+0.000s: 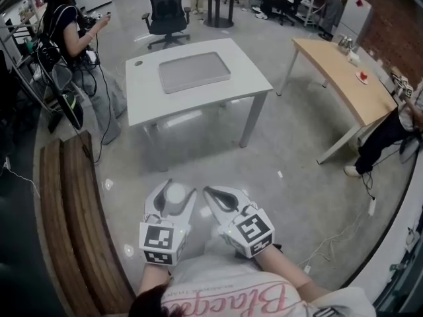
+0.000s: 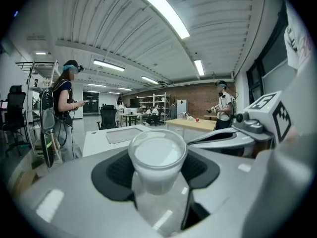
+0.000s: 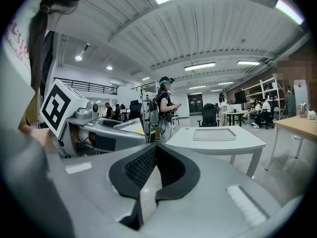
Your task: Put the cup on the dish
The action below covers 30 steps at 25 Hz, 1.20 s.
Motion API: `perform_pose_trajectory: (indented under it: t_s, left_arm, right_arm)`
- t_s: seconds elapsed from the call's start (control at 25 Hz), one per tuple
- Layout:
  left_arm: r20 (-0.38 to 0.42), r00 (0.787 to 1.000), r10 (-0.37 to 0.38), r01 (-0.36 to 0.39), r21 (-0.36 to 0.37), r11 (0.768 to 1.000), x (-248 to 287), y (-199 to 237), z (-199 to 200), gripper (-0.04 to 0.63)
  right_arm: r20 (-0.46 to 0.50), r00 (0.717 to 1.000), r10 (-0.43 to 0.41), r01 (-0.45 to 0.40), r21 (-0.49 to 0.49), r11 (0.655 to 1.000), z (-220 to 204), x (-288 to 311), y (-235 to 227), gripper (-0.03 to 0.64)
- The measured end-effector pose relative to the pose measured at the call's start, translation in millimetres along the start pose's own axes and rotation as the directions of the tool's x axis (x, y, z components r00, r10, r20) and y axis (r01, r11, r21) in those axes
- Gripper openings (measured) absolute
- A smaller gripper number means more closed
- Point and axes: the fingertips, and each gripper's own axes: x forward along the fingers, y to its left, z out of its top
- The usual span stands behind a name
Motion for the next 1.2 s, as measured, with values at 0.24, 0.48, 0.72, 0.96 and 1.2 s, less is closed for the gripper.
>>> perform_pose_trajectory:
  t_s: [0.24, 0.48, 0.72, 0.96, 1.2]
  left_arm:
    - [0.018, 1.0, 0.02, -0.02, -0.007, 1.0, 35.0, 12.0, 15.3, 0.256]
    - [0.017, 1.0, 0.018, -0.017, -0.012, 1.0, 59.6, 24.3, 17.3, 0.256]
    - [0.022, 1.0, 0.005, -0.005, 0.002, 1.0, 79.3, 36.9, 20.9, 0.256]
    - [-0.011, 1.0, -0.005, 0.005, -0.001, 1.0, 97.8, 51.9, 16.0, 0.256]
    - [-0.03, 0.999, -0.035, 0.036, 0.012, 0.999, 132.2, 76.8, 21.5, 0.256]
  right_arm:
    - [0.005, 1.0, 0.016, -0.016, -0.009, 1.0, 12.7, 21.8, -35.1, 0.002]
    - [0.017, 1.0, -0.01, 0.01, -0.004, 1.0, 14.9, 34.1, -60.6, 0.002]
    - [0.029, 0.999, -0.028, 0.028, -0.001, 1.0, 20.0, 52.0, -78.0, 0.002]
    - [0.015, 0.999, -0.03, 0.03, -0.001, 1.0, 21.3, 72.3, -90.4, 0.002]
    - [-0.01, 0.999, -0.043, 0.043, 0.019, 0.999, 23.2, 106.7, -110.3, 0.002]
